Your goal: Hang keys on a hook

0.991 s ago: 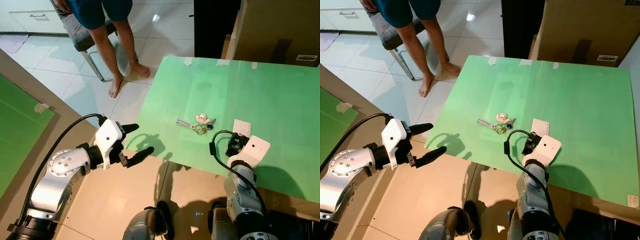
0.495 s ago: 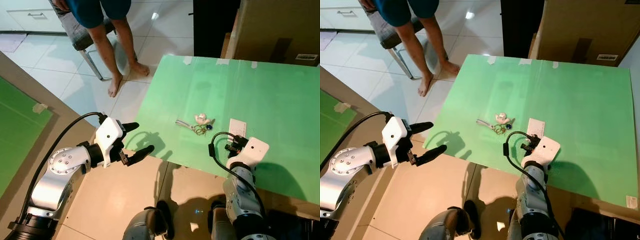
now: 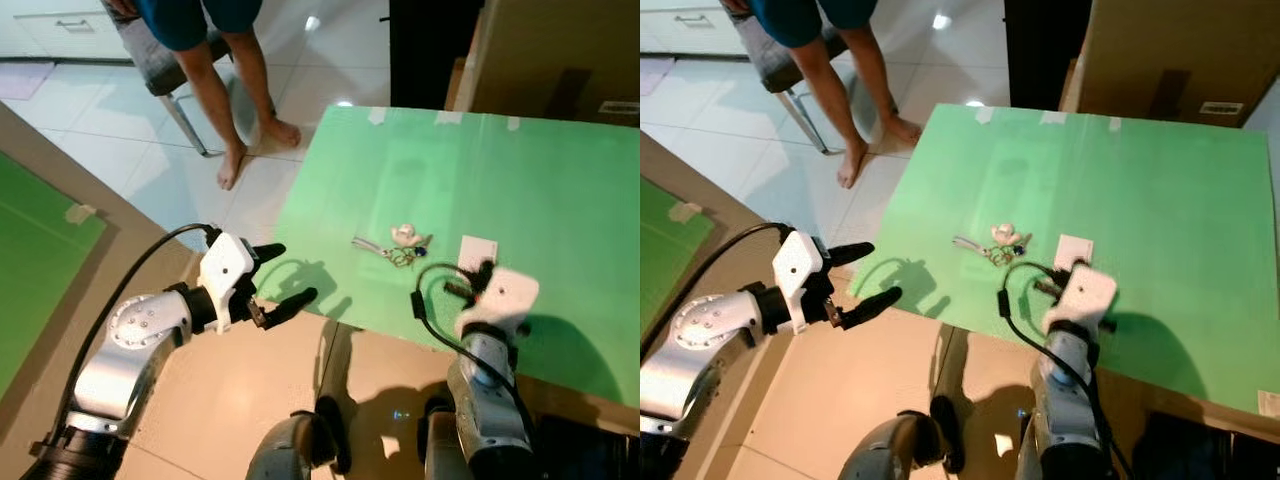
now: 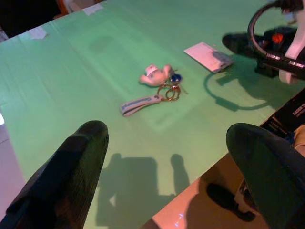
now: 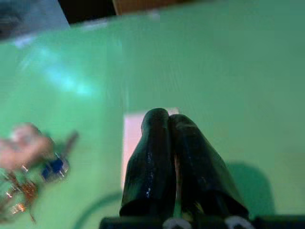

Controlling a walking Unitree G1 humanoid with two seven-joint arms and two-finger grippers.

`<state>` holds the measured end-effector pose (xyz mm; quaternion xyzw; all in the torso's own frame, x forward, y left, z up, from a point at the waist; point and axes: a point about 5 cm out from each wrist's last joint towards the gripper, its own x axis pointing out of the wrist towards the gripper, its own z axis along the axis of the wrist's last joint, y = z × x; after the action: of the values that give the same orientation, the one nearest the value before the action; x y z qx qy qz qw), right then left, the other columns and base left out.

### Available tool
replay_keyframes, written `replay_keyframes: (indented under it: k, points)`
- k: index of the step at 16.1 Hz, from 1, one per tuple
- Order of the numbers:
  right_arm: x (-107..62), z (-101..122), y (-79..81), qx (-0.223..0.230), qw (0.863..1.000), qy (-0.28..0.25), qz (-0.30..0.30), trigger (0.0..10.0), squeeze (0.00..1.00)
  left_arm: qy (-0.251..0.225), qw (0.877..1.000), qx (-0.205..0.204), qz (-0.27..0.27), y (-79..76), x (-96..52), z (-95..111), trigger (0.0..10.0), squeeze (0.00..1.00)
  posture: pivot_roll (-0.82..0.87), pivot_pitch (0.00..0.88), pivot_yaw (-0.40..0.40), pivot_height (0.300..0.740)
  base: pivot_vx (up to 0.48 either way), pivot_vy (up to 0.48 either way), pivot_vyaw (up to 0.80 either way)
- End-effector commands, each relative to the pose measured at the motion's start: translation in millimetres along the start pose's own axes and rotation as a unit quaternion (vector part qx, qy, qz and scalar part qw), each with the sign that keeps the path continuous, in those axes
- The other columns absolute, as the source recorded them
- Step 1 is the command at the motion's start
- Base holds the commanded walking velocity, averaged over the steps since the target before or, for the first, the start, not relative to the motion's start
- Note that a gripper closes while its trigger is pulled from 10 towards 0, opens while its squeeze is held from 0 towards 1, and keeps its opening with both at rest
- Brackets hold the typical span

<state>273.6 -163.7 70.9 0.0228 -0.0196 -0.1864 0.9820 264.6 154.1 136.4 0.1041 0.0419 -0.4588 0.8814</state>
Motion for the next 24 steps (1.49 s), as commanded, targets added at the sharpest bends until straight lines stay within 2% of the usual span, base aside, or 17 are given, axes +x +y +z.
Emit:
replay_keyframes:
  k: [1, 4, 5, 6, 7, 13, 14, 15, 21, 24]
  points:
    - [-8.2, 4.4, 9.1, -0.012, 1.000, -0.009, 0.017, 0.0, 0.00, 0.006, 1.000, -0.006, 0.003, -0.6, -2.1, -2.7, 10.0, 0.00, -0.12, 0.287, 0.251, 0.740, 0.000, 0.000, 0.00]
    - [-8.5, 14.4, 11.1, -0.021, 0.999, -0.022, 0.021, 0.0, 0.00, 0.003, 1.000, -0.009, 0.003, -0.9, 0.3, -3.4, 10.0, 0.00, -0.14, 0.276, 0.241, 0.740, 0.000, 0.000, 0.00]
    - [-7.1, 6.4, 10.7, -0.005, 1.000, 0.010, 0.023, 0.0, 0.00, 0.002, 1.000, -0.010, 0.003, -1.3, 1.2, -3.7, 10.0, 0.00, -0.14, 0.271, 0.239, 0.740, 0.000, 0.000, 0.00]
    - [-6.9, 4.6, 10.6, -0.001, 1.000, 0.018, 0.021, 0.0, 0.00, 0.002, 1.000, -0.010, 0.003, -1.2, 1.4, -3.8, 10.0, 0.00, -0.14, 0.271, 0.239, 0.740, 0.000, 0.000, 0.00]
    - [-8.5, 3.6, 15.8, 0.020, 0.999, 0.034, 0.033, 10.0, 0.00, 0.002, 1.000, -0.010, 0.003, -0.6, 1.6, -4.2, 10.0, 0.00, -0.14, 0.267, 0.236, 0.740, 0.000, 0.000, 0.00]
    - [-19.1, 8.8, 23.0, 0.017, 0.999, 0.026, 0.041, 10.0, 0.00, 0.003, 1.000, -0.008, 0.008, 0.0, 0.5, -7.0, 10.0, 0.00, -0.14, 0.252, 0.229, 0.740, 0.000, 0.000, 0.00]
    - [-19.3, 12.4, 23.0, 0.014, 0.999, 0.016, 0.041, 10.0, 0.82, 0.003, 1.000, -0.008, 0.008, -0.1, 0.6, -7.4, 10.0, 0.00, -0.14, 0.252, 0.229, 0.740, 0.000, 0.000, 0.00]
    - [-19.4, 16.4, 24.3, 0.015, 0.999, 0.010, 0.046, 10.0, 1.00, 0.002, 1.000, -0.008, 0.008, -0.2, 0.8, -7.4, 10.0, 0.00, -0.14, 0.252, 0.229, 0.740, 0.000, 0.000, 0.00]
    - [-22.2, 5.1, 19.6, 0.040, 0.998, 0.044, 0.028, 10.0, 1.00, 0.003, 1.000, -0.008, 0.006, -0.5, 1.1, -8.5, 10.0, 0.00, -0.14, 0.258, 0.230, 0.740, 0.000, 0.000, 0.00]
    - [-22.0, 2.6, 20.6, 0.073, 0.995, 0.063, 0.014, 10.0, 1.00, 0.005, 1.000, -0.005, 0.006, 0.6, 0.3, -8.2, 10.0, 0.00, -0.13, 0.264, 0.238, 0.740, 0.000, 0.000, 0.00]
